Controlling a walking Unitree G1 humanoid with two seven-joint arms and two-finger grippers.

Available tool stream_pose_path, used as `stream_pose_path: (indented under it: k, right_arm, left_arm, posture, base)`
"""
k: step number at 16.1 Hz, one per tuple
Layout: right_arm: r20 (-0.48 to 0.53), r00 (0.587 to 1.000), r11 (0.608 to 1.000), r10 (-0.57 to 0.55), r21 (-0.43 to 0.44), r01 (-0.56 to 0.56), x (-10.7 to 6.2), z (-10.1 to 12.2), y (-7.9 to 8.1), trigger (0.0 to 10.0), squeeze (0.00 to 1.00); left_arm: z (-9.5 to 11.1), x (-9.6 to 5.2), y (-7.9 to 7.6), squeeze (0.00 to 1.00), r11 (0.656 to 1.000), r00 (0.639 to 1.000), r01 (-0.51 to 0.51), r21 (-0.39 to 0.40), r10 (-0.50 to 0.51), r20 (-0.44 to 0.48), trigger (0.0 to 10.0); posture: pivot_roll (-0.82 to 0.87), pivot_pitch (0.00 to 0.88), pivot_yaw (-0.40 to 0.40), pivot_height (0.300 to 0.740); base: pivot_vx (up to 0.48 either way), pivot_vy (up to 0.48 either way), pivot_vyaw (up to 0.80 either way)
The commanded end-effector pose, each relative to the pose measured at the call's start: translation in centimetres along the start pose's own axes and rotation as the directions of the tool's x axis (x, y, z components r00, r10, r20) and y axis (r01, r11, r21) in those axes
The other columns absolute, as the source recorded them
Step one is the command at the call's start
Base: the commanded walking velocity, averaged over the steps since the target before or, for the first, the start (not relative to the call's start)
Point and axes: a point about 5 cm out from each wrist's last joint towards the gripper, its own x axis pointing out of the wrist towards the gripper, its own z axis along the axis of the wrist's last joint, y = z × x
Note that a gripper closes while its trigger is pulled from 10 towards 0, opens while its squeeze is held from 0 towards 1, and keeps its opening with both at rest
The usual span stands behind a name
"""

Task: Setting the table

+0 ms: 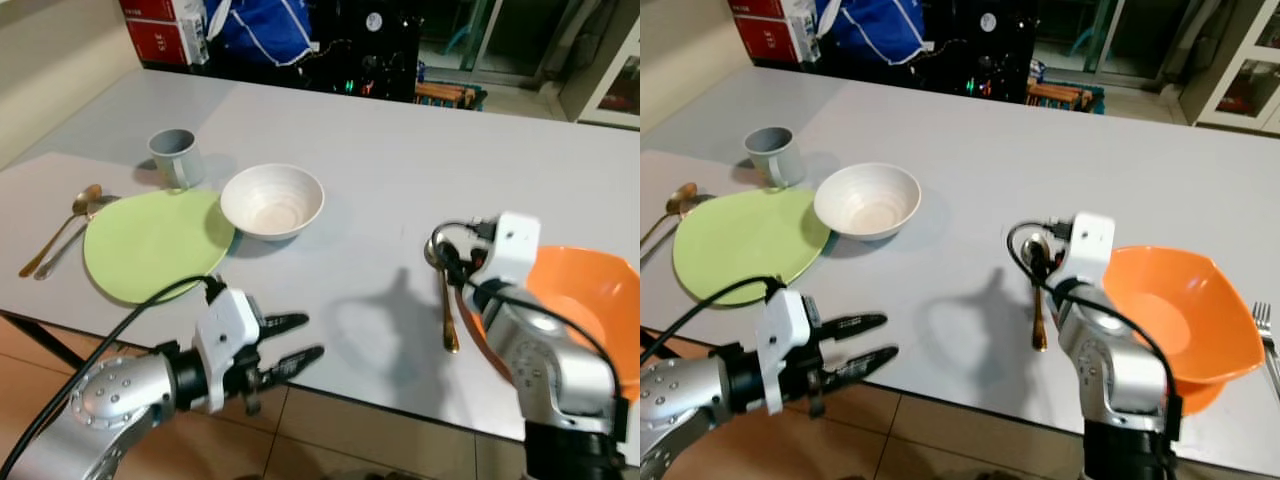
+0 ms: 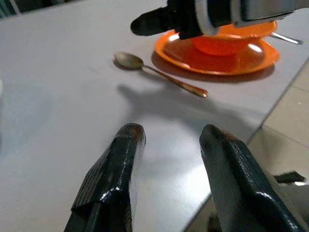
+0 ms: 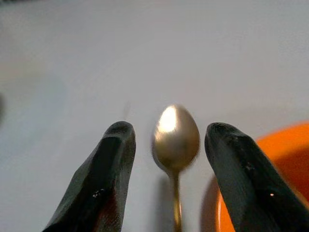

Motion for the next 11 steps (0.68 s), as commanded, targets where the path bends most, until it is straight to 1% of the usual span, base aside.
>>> stream_pose_path:
  k: [1,2,3,4,5,6,7,8,9,10,11]
  right_arm:
    - [0.023,0.999,1.000,0.024,0.008,-0.024,-0.5,1.0,0.2,10.0,0.00]
    - [0.119,0.991,0.998,0.061,-0.001,-0.061,-1.3,2.9,0.5,10.0,0.00]
    - [0.176,0.981,0.997,0.078,-0.018,-0.076,-1.7,3.9,0.5,10.0,0.00]
    - [0.254,0.962,0.994,0.105,-0.061,-0.092,-2.3,5.2,0.6,10.0,0.00]
    - [0.297,0.946,0.991,0.126,-0.083,-0.106,-2.7,5.9,0.7,10.0,0.00]
    - [0.327,0.933,0.986,0.153,-0.110,-0.123,-3.2,6.1,0.8,10.0,0.00]
    - [0.339,0.925,0.982,0.169,-0.135,-0.130,-3.8,5.9,0.7,10.0,0.00]
    - [0.325,0.929,0.983,0.177,-0.101,-0.152,-4.6,5.5,0.5,10.0,0.00]
    - [0.317,0.931,0.983,0.183,-0.048,-0.177,-5.8,4.9,0.3,10.0,0.00]
    - [0.316,0.931,0.983,0.181,-0.043,-0.176,-6.1,4.6,0.2,10.0,0.00]
    - [0.297,0.940,0.984,0.169,-0.003,-0.176,-6.6,3.6,-0.1,10.0,0.00]
  left_arm:
    - [0.4,-0.2,0.4,0.00,0.999,0.999,-0.038,0.018,0.038,0.020,10.0]
    - [1.5,-0.4,2.1,0.00,0.978,0.977,-0.201,0.048,0.196,0.084,10.0]
    - [2.1,-0.5,3.2,0.00,0.954,0.951,-0.294,0.058,0.285,0.118,10.0]
    - [2.6,-0.5,4.7,0.00,0.902,0.896,-0.428,0.051,0.417,0.152,10.0]
    - [3.0,-0.1,5.4,0.00,0.868,0.859,-0.495,0.037,0.483,0.169,10.0]
    - [3.4,0.7,5.9,0.00,0.826,0.810,-0.564,-0.002,0.553,0.196,10.0]
    - [3.5,1.2,6.2,0.00,0.782,0.758,-0.621,-0.044,0.614,0.222,10.0]
    - [3.7,1.3,6.0,0.00,0.752,0.724,-0.657,-0.058,0.651,0.228,10.0]
    - [3.9,1.1,5.3,0.00,0.727,0.697,-0.684,-0.060,0.675,0.243,10.0]
    - [3.8,0.9,5.1,0.00,0.718,0.688,-0.693,-0.061,0.684,0.242,10.0]
    - [3.2,0.6,4.6,0.00,0.717,0.695,-0.696,-0.039,0.686,0.214,10.0]
  posture:
    - [0.06,0.052,-0.002,0.740]
    - [0.05,0.041,0.001,0.740]
    - [0.05,0.041,0.001,0.740]
    - [0.04,0.025,0.007,0.740]
    - [0.02,0.005,0.014,0.740]
    - [0.02,0.002,0.014,0.740]
    - [0.03,0.001,0.015,0.740]
    - [0.03,0.000,0.011,0.740]
    - [0.03,0.000,0.003,0.740]
    - [0.03,0.000,0.003,0.740]
    - [0.04,0.000,-0.011,0.740]
  base:
    - [0.000,0.000,0.00]
    - [0.000,0.000,0.00]
    - [0.000,0.000,0.00]
    - [0.000,0.000,0.00]
    - [0.000,0.000,0.00]
    - [0.000,0.000,0.00]
    - [0.000,0.000,0.00]
    - [0.000,0.000,0.00]
    - [0.000,0.000,0.00]
    - [0.000,0.000,0.00]
    - [0.000,0.000,0.00]
